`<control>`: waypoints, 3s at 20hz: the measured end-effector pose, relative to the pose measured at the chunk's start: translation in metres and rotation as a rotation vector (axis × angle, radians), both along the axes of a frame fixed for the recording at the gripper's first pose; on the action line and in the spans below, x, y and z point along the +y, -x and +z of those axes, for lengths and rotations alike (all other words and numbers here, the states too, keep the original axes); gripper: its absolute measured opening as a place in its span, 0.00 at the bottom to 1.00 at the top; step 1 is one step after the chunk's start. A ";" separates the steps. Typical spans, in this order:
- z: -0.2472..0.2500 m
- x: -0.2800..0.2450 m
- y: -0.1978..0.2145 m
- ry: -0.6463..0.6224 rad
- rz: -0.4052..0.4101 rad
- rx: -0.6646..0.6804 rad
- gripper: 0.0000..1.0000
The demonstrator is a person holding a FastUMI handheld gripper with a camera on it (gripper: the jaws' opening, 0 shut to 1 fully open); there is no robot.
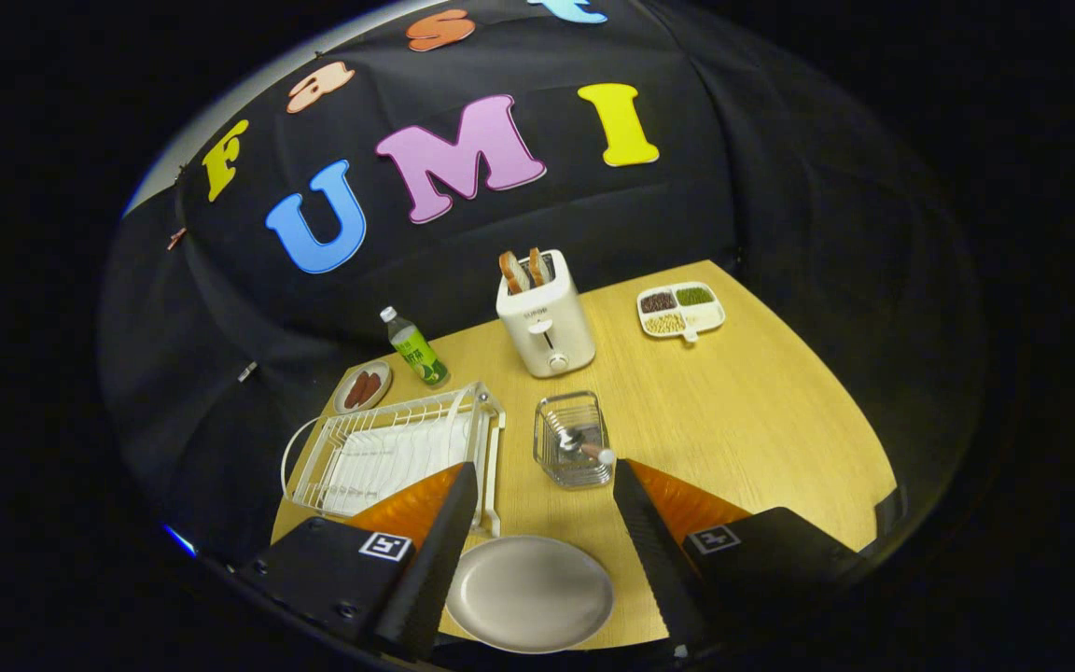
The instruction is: Take the plate from the dish rack, then take the spoon from the basket and place it into the plate.
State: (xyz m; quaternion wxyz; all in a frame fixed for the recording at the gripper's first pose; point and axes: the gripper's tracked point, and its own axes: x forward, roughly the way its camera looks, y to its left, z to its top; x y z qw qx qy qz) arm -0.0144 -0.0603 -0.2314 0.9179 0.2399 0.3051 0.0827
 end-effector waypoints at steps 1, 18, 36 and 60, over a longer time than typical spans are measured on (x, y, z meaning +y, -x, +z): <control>-0.002 -0.005 -0.008 0.038 0.013 -0.006 0.91; -0.115 0.021 -0.043 0.190 0.255 0.185 0.47; -0.041 -0.002 -0.024 0.155 0.122 0.109 0.11; -0.084 0.078 0.160 0.121 0.286 0.316 0.10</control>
